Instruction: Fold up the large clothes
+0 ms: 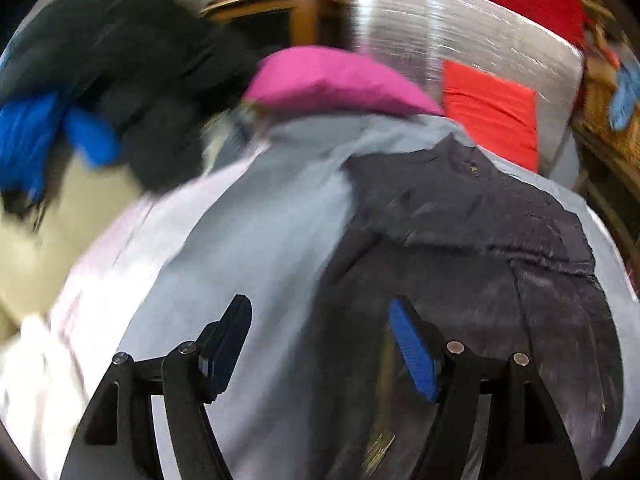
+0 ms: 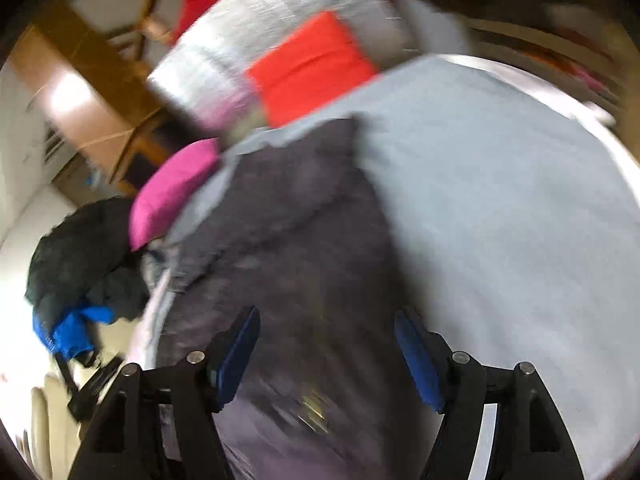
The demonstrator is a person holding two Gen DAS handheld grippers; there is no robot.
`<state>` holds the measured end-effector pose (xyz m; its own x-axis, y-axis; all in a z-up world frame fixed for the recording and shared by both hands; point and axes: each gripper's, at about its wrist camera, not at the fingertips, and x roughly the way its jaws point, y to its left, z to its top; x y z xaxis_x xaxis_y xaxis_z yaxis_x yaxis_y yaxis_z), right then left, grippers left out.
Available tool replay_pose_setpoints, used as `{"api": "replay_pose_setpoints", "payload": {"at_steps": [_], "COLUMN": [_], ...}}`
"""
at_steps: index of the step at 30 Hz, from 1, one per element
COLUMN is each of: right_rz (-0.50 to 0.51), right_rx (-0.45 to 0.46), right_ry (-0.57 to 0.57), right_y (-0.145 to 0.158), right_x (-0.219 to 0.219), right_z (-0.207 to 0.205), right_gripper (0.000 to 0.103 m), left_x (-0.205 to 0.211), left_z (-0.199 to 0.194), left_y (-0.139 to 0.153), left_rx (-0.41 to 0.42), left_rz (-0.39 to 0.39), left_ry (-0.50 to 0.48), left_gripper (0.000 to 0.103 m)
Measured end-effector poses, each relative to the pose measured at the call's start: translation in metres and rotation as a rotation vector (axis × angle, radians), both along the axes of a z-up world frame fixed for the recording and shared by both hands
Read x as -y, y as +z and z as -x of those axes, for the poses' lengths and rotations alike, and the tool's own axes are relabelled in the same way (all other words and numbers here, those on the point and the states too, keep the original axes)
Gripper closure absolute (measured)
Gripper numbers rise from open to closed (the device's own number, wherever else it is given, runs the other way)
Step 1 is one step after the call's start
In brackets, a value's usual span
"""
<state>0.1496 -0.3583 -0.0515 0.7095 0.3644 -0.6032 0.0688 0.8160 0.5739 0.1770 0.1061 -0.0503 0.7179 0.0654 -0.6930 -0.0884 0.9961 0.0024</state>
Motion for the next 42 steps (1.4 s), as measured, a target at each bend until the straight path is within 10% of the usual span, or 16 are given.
{"api": "replay_pose_setpoints", "payload": {"at_steps": [11,15,23,27,42], "right_rz": [-0.232,-0.231,-0.246,-0.245,-0.174], "right_rx": [-0.052,-0.2,-0.101,-0.215,-0.088], "right_ry": [0.194,0.149,0.171,0.102,0.116], "right_y": [-0.013,-0.055,-0.026,-0.064,-0.02], "right_x": [-0.086,-0.079,-0.082,-0.069,-0.065], "right_z": [-0.223,-0.258,-0.287,-0.325,-0.271], "right_gripper": [0.029,0.03,0.03,0.031,0.026], "left_x": [0.12,0.134,0.128,0.127,0.082], "left_z": [-0.147,-0.176,-0.17,-0.167,-0.136], "left_y": [-0.032,-0.078,-0.089,-0.091,-0.051], "left_rx": [-0.022,-0.171,-0.137,-0.13,-0.086], "left_rz": [-0.081,-0.158,-0.156,-0.166,-0.068], "left_ry": [-0.118,-0.13,-0.162,-0.179,-0.091], "left_gripper": [0.03,0.029,0.021,0.019,0.019]}}
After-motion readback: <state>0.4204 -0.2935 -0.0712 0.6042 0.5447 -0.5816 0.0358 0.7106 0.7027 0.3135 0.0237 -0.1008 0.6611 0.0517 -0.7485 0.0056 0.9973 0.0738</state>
